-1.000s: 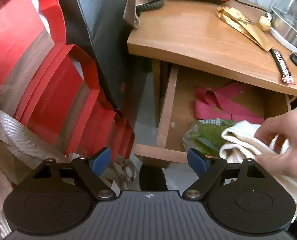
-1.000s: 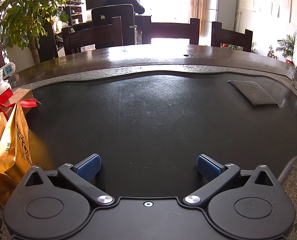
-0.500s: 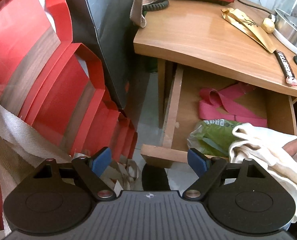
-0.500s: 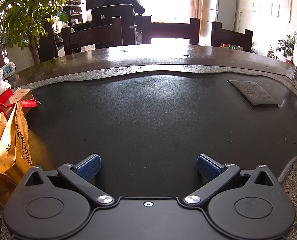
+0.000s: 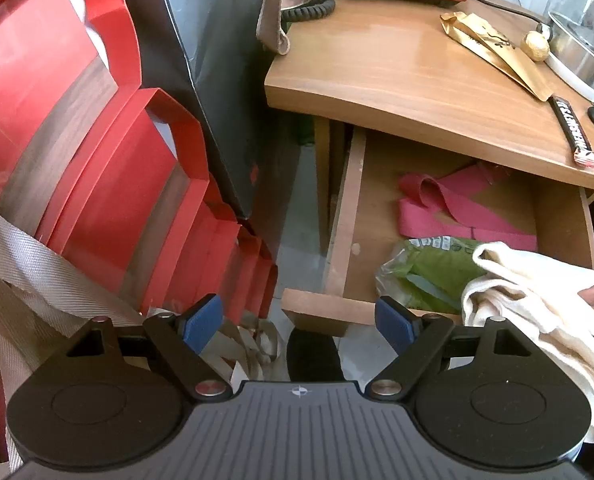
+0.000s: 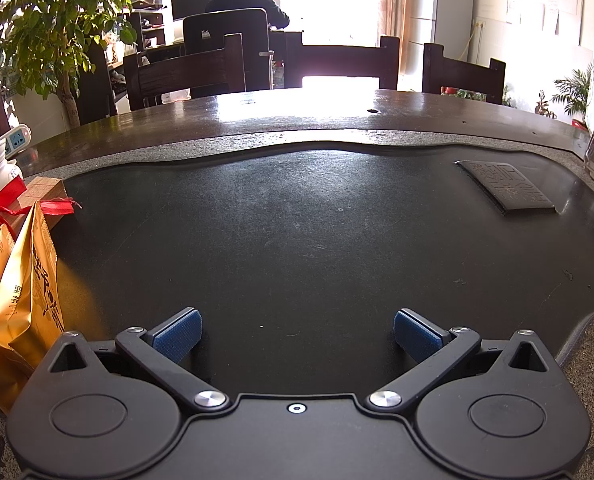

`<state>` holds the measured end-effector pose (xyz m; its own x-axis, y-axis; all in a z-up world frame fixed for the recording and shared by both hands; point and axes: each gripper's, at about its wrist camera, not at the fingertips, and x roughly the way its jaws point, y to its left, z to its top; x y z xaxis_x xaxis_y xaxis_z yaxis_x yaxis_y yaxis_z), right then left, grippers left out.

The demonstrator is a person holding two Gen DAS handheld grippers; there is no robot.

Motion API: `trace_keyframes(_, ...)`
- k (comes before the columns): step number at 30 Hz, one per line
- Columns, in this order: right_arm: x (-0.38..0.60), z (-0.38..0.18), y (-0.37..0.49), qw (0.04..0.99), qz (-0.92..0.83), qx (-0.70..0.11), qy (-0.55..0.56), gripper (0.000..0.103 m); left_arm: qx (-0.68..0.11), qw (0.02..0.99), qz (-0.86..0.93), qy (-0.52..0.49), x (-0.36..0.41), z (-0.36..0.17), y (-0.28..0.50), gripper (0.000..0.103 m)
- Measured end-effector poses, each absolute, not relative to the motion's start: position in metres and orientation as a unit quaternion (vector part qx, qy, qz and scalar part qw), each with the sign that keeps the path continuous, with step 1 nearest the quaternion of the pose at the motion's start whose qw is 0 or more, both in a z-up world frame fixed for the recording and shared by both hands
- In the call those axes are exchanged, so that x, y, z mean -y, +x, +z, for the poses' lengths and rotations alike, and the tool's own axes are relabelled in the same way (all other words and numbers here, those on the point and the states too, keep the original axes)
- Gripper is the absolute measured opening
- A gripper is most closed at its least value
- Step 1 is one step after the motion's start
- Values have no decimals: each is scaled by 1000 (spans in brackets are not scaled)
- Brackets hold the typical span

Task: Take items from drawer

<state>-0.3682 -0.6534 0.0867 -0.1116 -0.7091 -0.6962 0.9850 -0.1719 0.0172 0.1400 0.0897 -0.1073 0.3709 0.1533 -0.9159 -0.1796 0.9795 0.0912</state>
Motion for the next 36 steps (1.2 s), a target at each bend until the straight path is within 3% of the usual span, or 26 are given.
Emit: trace_keyframes(36,653,87,-368,599,-707,-236,293,103,-547,831,100,-11,-91,-106,140,87)
